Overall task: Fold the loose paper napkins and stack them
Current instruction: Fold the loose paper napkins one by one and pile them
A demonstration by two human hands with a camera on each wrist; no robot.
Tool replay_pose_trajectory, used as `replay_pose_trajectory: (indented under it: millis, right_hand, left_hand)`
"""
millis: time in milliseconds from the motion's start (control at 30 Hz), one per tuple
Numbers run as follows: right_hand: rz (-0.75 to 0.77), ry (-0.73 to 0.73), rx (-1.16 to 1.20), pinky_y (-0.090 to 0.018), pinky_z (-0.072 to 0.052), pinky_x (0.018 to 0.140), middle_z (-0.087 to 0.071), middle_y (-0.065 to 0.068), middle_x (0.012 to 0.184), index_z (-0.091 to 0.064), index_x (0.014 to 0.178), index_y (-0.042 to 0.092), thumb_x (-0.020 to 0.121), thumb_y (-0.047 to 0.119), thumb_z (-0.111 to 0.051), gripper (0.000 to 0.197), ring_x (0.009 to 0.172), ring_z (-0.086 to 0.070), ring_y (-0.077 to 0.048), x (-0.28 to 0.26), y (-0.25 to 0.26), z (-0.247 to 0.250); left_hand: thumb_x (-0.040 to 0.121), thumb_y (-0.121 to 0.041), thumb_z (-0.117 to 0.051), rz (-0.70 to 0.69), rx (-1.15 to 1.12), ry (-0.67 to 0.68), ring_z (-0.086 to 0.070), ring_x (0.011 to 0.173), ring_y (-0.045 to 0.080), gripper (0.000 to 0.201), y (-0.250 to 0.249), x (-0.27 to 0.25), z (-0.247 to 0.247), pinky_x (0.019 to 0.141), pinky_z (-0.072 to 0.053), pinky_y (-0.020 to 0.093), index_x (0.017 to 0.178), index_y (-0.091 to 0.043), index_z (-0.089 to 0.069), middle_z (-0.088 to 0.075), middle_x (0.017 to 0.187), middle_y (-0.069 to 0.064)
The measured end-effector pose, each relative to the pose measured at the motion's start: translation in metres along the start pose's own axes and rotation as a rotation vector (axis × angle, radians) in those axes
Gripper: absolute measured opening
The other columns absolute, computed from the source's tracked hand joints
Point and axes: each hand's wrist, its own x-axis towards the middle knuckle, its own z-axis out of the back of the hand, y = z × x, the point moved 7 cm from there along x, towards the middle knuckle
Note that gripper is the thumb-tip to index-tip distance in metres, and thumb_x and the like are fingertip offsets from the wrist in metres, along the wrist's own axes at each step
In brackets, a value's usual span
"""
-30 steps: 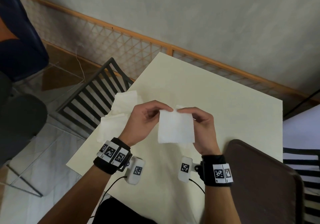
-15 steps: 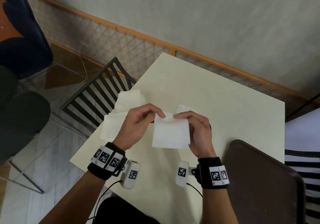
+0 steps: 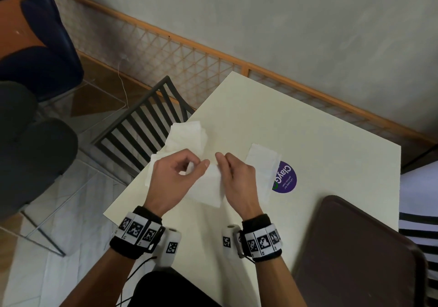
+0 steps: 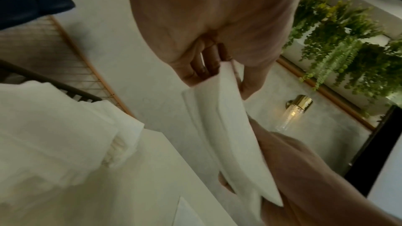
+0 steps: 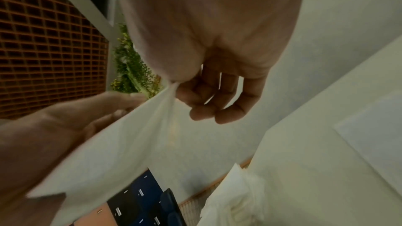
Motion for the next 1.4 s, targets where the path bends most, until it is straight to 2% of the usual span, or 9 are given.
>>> replay_pose_trajectory:
  millis: [167, 300, 433, 633, 933, 1033, 1133, 1267, 1400]
  right_hand:
    - [-0.131, -0.003, 0.138, -0.043, -0.056, 0.063, -0.068, -0.005, 0.071, -0.049, 0.095, 0.021, 0.114, 0.051, -0.049, 0.036, 0.063, -0.066, -0.021, 0.01, -0.014, -0.026]
    - [-0.124, 0.122, 0.202, -0.018, -0.044, 0.057, -0.067, -0.005, 0.071, -0.043, 0.115, 0.022, 0.109, 0.023, -0.065, 0.023, 0.055, -0.056, -0.007, 0.019, -0.017, -0.065]
    - [-0.181, 0.178, 0.063, -0.028, -0.045, 0.058, -0.067, -0.008, 0.073, -0.045, 0.112, 0.022, 0.108, 0.013, -0.058, 0.016, 0.064, -0.061, -0.02, 0.033, -0.031, -0.108]
    - [-0.203, 0.348, -0.27, -0.047, -0.059, 0.079, -0.066, -0.012, 0.106, -0.051, 0.123, 0.016, 0.11, 0.022, -0.053, 0.015, 0.089, -0.068, -0.037, 0.04, -0.04, -0.142]
    - [-0.419, -0.054, -0.362, -0.036, -0.042, 0.082, -0.067, -0.012, 0.112, -0.062, 0.116, 0.009, 0.107, 0.021, -0.059, 0.015, 0.096, -0.053, -0.026, 0.042, -0.11, -0.007]
    - [-0.572, -0.179, -0.401, -0.044, -0.051, 0.094, -0.065, -0.022, 0.128, -0.059, 0.127, -0.001, 0.108, 0.022, -0.062, 0.03, 0.113, -0.062, -0.035, 0.048, -0.15, 0.045]
    - [-0.707, -0.163, -0.498, -0.05, -0.049, 0.112, -0.053, -0.032, 0.143, -0.046, 0.142, -0.011, 0.105, 0.033, -0.068, 0.061, 0.132, -0.057, -0.047, 0.056, -0.176, 0.062]
    - [-0.747, -0.145, -0.534, -0.051, -0.054, 0.106, -0.057, -0.028, 0.143, -0.046, 0.142, -0.008, 0.103, 0.029, -0.071, 0.059, 0.133, -0.06, -0.047, 0.062, -0.181, 0.063]
    - [-0.732, -0.166, -0.532, -0.052, -0.059, 0.089, -0.056, -0.021, 0.139, -0.047, 0.14, 0.008, 0.102, 0.02, -0.069, 0.045, 0.12, -0.066, -0.049, 0.064, -0.182, 0.066]
  left_hand:
    - [0.087, -0.026, -0.091, 0.134, 0.041, -0.078, -0.073, 0.09, 0.033, 0.02, 0.032, 0.005, 0.031, 0.077, -0.062, 0.056, 0.093, -0.021, -0.073, -0.074, 0.092, 0.003]
    - [0.087, -0.021, -0.091, 0.254, 0.162, -0.076, -0.076, 0.092, 0.008, 0.025, 0.067, 0.022, 0.054, 0.077, -0.066, 0.04, 0.101, -0.03, -0.071, -0.076, 0.105, -0.009]
    - [0.089, -0.023, -0.089, 0.313, 0.406, -0.111, -0.067, 0.088, 0.002, 0.026, 0.105, 0.039, 0.07, 0.079, -0.053, 0.023, 0.11, -0.026, -0.073, -0.073, 0.103, -0.01]
    - [0.092, -0.019, -0.083, 0.344, 0.723, 0.044, -0.061, 0.115, 0.033, 0.037, 0.158, 0.049, 0.055, 0.107, -0.05, 0.048, 0.127, -0.015, -0.071, -0.061, 0.119, 0.011]
    - [0.088, -0.02, -0.082, 0.009, 0.81, -0.043, -0.033, 0.146, 0.043, 0.048, 0.101, 0.032, 0.011, 0.12, -0.034, 0.061, 0.133, -0.017, -0.063, -0.043, 0.153, 0.015]
    - [0.093, -0.016, -0.079, -0.101, 0.668, 0.133, -0.041, 0.141, 0.032, 0.039, 0.089, 0.03, -0.034, 0.122, -0.034, 0.042, 0.13, -0.018, -0.065, -0.053, 0.146, 0.006]
    - [0.098, -0.016, -0.072, -0.167, 0.586, 0.377, -0.042, 0.14, 0.024, 0.039, 0.085, 0.022, -0.091, 0.117, -0.044, 0.046, 0.136, -0.016, -0.064, -0.058, 0.145, 0.002]
    - [0.107, -0.029, -0.06, -0.207, 0.746, 0.745, -0.023, 0.163, 0.024, 0.055, 0.108, -0.002, -0.161, 0.128, -0.033, 0.046, 0.159, -0.021, -0.047, -0.036, 0.173, -0.001]
    - [0.108, -0.028, -0.058, -0.181, 0.793, 0.806, -0.016, 0.166, 0.025, 0.059, 0.121, -0.008, -0.179, 0.132, -0.026, 0.046, 0.163, -0.025, -0.04, -0.026, 0.177, -0.004]
